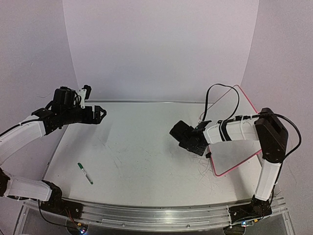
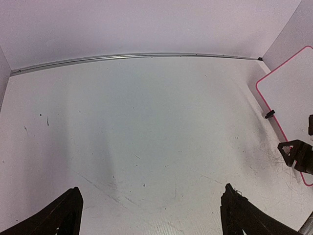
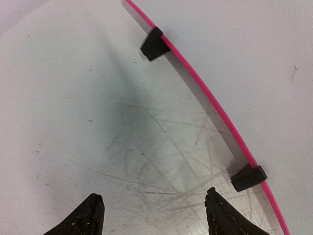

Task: Write a sentence on the whiteboard
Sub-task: Move the whiteboard to the center of the board.

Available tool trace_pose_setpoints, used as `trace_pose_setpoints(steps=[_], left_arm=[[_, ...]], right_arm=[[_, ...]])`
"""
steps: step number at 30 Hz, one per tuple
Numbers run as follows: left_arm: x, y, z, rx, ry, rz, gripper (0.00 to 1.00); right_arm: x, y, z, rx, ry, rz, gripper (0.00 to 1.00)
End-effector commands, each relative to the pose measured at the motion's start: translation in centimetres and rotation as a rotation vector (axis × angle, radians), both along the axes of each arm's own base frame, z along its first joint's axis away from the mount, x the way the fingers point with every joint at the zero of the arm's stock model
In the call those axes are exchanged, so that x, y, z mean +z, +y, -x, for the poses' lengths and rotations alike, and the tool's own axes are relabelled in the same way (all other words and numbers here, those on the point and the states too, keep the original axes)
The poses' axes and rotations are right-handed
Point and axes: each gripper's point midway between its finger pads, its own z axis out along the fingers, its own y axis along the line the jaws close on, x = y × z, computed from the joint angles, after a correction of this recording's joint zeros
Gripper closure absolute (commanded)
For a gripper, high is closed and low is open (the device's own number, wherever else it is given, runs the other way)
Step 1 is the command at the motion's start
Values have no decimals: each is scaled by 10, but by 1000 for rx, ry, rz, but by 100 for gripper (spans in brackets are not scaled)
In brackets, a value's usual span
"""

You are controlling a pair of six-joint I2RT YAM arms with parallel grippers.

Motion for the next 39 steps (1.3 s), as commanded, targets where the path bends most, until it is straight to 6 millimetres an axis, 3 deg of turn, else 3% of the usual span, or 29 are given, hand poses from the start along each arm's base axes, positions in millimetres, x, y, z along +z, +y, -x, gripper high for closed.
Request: trace_pose_setpoints(steps=[1, 6, 9, 15, 20, 26, 39], left_arm=[[21, -2, 4, -19, -58, 26, 1], [25, -1, 7, -19, -69, 29, 1], [26, -1, 7, -21, -72, 32, 1], [26, -4, 8, -36, -70, 35, 1], [27, -4, 8, -38, -71, 36, 0], [27, -4, 8, -40, -70, 37, 0], [25, -5, 8, -47, -65, 35, 1]], right_arm=[[7, 5, -51, 7, -10, -48, 26], [-2, -12, -83, -120, -3, -149, 18], [-14, -26, -93, -198, 16, -201, 16], [-19, -40, -108, -302, 1, -189, 7], [-26, -40, -113, -393, 8, -212, 10], [-35, -59, -97, -642, 34, -178, 15], [-51, -74, -115, -737, -8, -160, 23]])
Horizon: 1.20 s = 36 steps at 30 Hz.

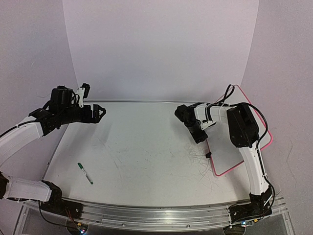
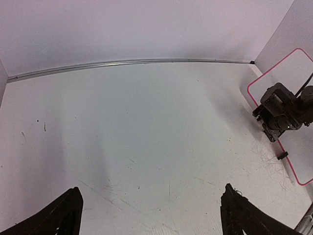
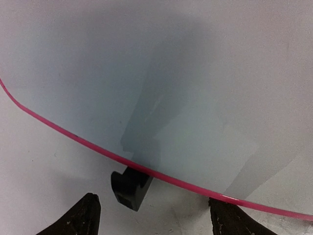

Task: Write a sentence on the whiteboard
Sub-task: Move the whiteboard to the center of the board.

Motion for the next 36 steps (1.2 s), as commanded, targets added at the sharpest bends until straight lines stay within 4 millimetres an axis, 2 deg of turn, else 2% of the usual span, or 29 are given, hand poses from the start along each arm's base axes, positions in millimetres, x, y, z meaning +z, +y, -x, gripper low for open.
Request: trace_pose_setpoints(steps=[1, 7, 12, 23, 26, 30, 36], left_arm=[[13, -3, 1, -21, -40, 10, 1], [12, -2, 0, -18, -38, 8, 1], [11, -1, -1, -16, -34, 6, 1], [6, -1, -3, -17, -22, 0, 1], [4, -1, -4, -16, -18, -2, 1], [2, 0, -5, -11, -14, -5, 1], [1, 1, -5, -4, -13, -11, 1]], right_arm=[[-2, -14, -12, -56, -21, 39, 24], [-12, -16, -23, -59, -7, 26, 33], [-3, -18, -30, -38, -25, 50, 52], [2, -12, -24, 58, -5, 36, 89], [1, -8, -21, 98, 8, 39, 95], [-1, 5, -11, 177, 24, 40, 97], [1, 48, 9, 368, 27, 43, 100]])
